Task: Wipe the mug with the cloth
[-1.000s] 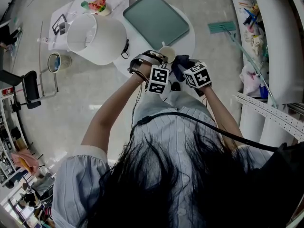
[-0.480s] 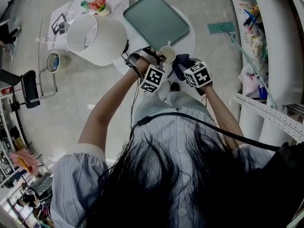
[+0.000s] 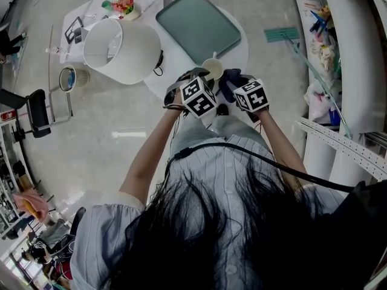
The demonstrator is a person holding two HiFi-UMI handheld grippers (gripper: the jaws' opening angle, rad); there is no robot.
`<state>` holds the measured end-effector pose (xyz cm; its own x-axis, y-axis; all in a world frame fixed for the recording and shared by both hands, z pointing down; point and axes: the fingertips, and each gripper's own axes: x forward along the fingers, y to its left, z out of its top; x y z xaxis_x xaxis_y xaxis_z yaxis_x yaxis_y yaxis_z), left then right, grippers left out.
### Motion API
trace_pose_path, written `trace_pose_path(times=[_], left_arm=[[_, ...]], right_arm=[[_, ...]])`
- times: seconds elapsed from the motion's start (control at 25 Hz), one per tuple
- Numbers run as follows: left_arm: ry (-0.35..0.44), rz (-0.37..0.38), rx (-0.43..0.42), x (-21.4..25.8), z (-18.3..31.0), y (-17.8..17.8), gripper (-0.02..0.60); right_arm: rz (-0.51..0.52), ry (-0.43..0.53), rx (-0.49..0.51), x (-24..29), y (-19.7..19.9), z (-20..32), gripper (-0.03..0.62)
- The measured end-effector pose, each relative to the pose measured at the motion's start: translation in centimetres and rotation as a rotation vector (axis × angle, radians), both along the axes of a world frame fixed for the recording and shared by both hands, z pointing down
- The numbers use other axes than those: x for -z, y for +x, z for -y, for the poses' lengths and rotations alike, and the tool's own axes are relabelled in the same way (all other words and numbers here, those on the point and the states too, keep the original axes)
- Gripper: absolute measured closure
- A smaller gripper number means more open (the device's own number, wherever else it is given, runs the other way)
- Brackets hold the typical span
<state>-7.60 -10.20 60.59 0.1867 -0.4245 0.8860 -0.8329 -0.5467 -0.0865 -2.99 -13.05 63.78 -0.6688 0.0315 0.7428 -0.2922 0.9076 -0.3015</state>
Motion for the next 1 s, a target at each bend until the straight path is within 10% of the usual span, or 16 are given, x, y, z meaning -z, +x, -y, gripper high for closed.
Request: trace_pose_path(times=[0.56, 1.0], left_arm=[[-0.001, 0.058, 0.150, -3.1, 1.0, 1.7, 0.506], [-0.027, 0.126, -0.196, -3.5, -0.3, 2.0, 0.540]], right_arm=[[0.013, -0.028, -0.031, -0.2, -0.1, -0.3, 0.508], [0.009, -0.021, 0.027, -0.1, -0.3, -0.1, 0.508]])
